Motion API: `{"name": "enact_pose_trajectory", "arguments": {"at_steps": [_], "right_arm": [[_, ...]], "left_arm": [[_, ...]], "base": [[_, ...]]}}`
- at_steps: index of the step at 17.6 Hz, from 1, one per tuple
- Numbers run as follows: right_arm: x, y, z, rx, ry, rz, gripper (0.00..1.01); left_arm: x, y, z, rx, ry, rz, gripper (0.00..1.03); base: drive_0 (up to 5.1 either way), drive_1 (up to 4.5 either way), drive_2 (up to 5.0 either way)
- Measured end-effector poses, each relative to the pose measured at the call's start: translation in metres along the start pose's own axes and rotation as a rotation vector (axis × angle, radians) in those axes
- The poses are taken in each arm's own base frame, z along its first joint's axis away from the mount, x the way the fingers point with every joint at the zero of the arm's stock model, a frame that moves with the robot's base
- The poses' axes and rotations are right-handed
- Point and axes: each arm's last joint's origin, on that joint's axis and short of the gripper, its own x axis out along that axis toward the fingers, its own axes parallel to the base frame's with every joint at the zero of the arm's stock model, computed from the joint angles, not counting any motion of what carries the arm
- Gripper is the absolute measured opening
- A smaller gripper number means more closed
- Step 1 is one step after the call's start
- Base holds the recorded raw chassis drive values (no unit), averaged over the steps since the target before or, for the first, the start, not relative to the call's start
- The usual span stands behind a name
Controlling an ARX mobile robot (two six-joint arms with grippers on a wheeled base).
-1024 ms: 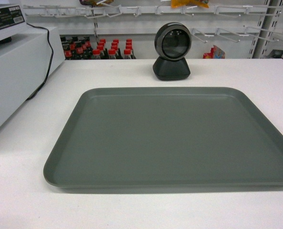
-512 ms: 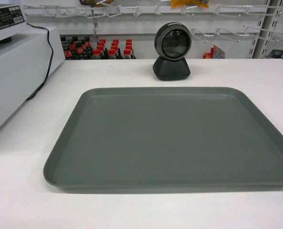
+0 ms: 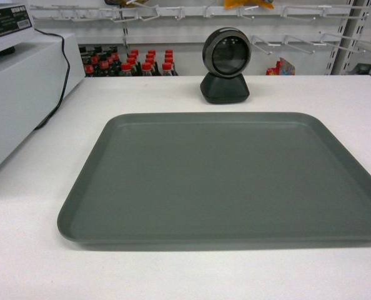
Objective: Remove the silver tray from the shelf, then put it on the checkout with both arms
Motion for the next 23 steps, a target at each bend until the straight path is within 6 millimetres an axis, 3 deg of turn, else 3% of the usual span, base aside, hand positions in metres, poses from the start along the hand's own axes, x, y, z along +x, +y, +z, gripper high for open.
{"name": "enact_pose_trajectory", "arguments": {"at_steps": [23], "right_arm": [[0.0, 0.0, 0.0001, 0.0, -0.001, 0.0, 0.98]], "left_arm": [[0.0, 0.0, 0.0001, 0.0, -0.001, 0.0, 0.98]], "base": [[0.0, -4.1, 4.1]]}}
